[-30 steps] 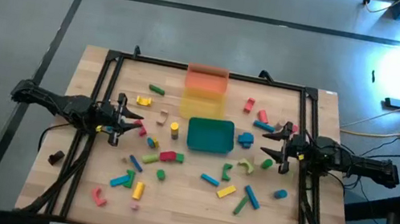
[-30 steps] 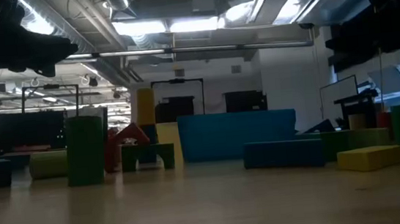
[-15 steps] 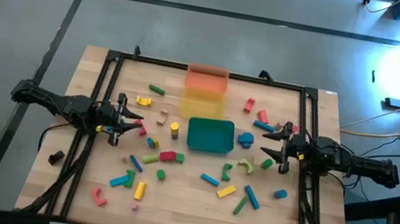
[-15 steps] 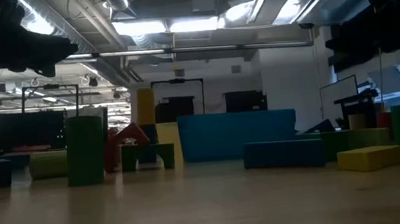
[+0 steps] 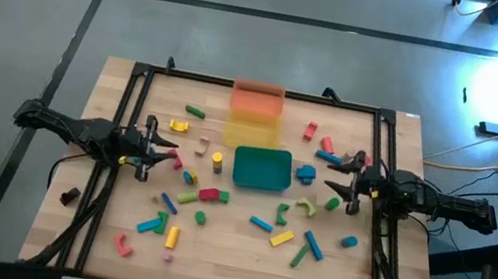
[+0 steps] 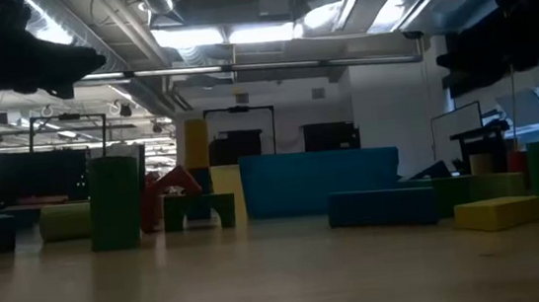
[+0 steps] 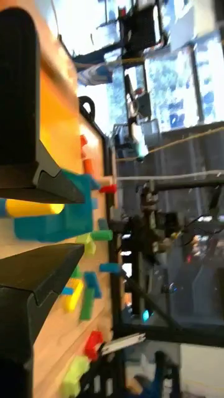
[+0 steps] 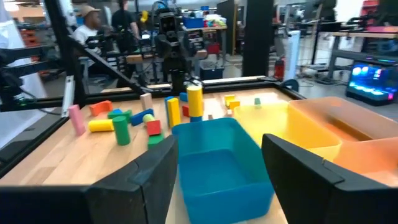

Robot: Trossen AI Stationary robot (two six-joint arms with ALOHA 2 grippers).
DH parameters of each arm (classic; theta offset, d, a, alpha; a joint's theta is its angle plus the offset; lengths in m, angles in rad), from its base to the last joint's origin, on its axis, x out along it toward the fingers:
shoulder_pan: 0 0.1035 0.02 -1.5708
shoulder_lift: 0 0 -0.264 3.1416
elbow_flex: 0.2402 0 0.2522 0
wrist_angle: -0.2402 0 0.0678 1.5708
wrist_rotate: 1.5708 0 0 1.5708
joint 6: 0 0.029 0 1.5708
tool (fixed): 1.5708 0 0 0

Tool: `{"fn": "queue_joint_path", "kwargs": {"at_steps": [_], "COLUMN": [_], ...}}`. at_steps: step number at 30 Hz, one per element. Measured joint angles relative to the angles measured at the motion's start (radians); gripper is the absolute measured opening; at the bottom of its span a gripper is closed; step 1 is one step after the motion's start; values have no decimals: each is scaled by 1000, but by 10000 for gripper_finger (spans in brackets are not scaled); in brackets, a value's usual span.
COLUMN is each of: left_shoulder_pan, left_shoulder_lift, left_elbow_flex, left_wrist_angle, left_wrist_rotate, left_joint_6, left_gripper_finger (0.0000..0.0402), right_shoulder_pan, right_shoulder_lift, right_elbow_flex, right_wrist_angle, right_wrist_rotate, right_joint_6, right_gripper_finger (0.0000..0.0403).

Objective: Sort blocks by size
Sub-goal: Put the yellow cylinder block into the orange bin

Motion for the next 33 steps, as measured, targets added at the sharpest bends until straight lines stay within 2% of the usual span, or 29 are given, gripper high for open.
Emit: {"fn": "queue_joint_path", "kwargs": {"at_steps": [3, 5, 10, 14, 22, 24, 28, 33], "left_shoulder_pan": [0, 1, 22, 51, 146, 166, 193, 217], "left_shoulder_lift": [0, 0, 11, 58, 213, 235, 241, 253], "left_elbow_flex": [0, 0, 0, 0, 1, 2, 2, 3], "left_wrist_angle": [83, 135, 222, 236, 237, 242, 259, 282], "left_wrist_rotate": [-128, -177, -179, -180, -200, -207, -205, -205], "left_joint_6": [-55, -72, -107, -157, -405, -396, -274, -266], "left_gripper_finger": [100, 100, 100, 100, 100, 100, 100, 102], "right_shoulder_pan": [0, 0, 0, 0, 0, 0, 0, 0], "right_shoulder_lift": [1, 0, 0, 0, 0, 0, 0, 0], "right_elbow_flex": [-1, -1, -1, -1, -1, -1, -1, -1], "right_wrist_angle": [41, 91, 197, 211, 202, 202, 202, 202], "right_wrist_rotate": [43, 71, 96, 96, 96, 96, 96, 95], "right_joint_6": [1, 0, 0, 0, -1, -1, -1, -1], "right_gripper_finger": [232, 232, 232, 232, 232, 232, 232, 232]}}
